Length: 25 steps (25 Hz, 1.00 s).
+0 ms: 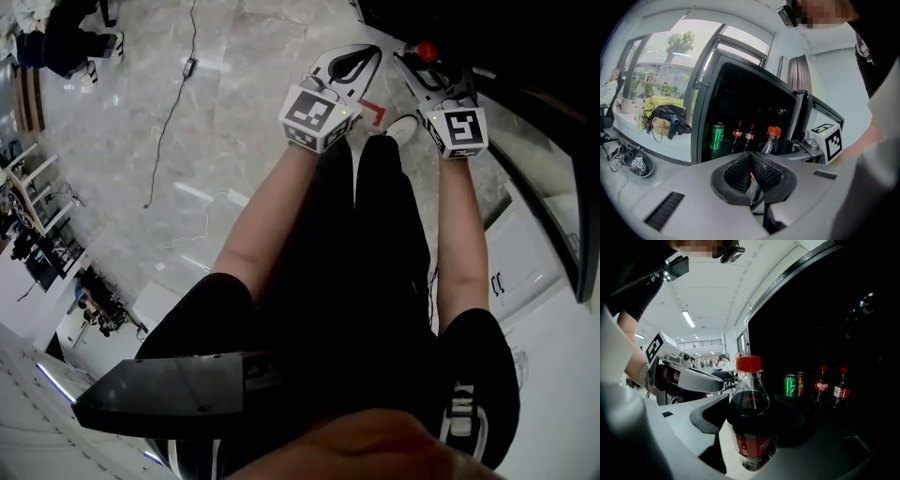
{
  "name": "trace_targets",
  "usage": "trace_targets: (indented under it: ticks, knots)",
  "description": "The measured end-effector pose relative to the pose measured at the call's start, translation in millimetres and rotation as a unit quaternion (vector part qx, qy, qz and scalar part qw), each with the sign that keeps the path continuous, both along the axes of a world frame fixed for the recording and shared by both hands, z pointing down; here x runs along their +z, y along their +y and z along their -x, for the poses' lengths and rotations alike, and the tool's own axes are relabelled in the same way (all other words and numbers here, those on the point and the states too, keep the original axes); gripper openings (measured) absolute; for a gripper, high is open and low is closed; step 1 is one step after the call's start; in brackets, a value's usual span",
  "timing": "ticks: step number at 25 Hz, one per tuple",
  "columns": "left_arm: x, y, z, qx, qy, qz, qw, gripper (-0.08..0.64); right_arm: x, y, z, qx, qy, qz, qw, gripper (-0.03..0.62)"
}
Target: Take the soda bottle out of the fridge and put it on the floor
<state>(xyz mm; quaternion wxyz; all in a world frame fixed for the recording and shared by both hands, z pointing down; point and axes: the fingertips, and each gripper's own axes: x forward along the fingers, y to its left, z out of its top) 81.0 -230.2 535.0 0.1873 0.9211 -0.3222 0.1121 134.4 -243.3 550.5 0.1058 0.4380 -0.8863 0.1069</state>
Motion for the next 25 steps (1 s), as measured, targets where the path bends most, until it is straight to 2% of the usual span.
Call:
trace_targets:
  ticks: [3,6,10,14,18,25]
  knots:
    - [9,2,3,0.017,0.000,-0.005,0.9998,0.000,9,4,4,0.003,-0.003,0.003,1.000,0.301]
    - [10,-3,11,0.015,0.000,-0.007,0.9999,0.000,18,6,7,0.014,-0.011,0.012,1.000,0.301]
    - [34,-6,23,0.026,0.005,-0.012,0.9996,0.000,53,8,17,0.017,-0.006,0.028,0.999,0.301]
    - [85,-1,34,0.041,-0.001,-0.010,0.9991,0.000,120,16,25,0.024,0.001,0.059,0.998,0.301]
    - [144,-2,46,0.036,0.000,0.004,0.9994,0.000,198,19,33,0.037,0.005,0.088,0.995,0.301]
    - [247,2,61,0.051,-0.004,-0.006,0.9987,0.000,330,25,51,0.048,0.013,0.121,0.991,0.301]
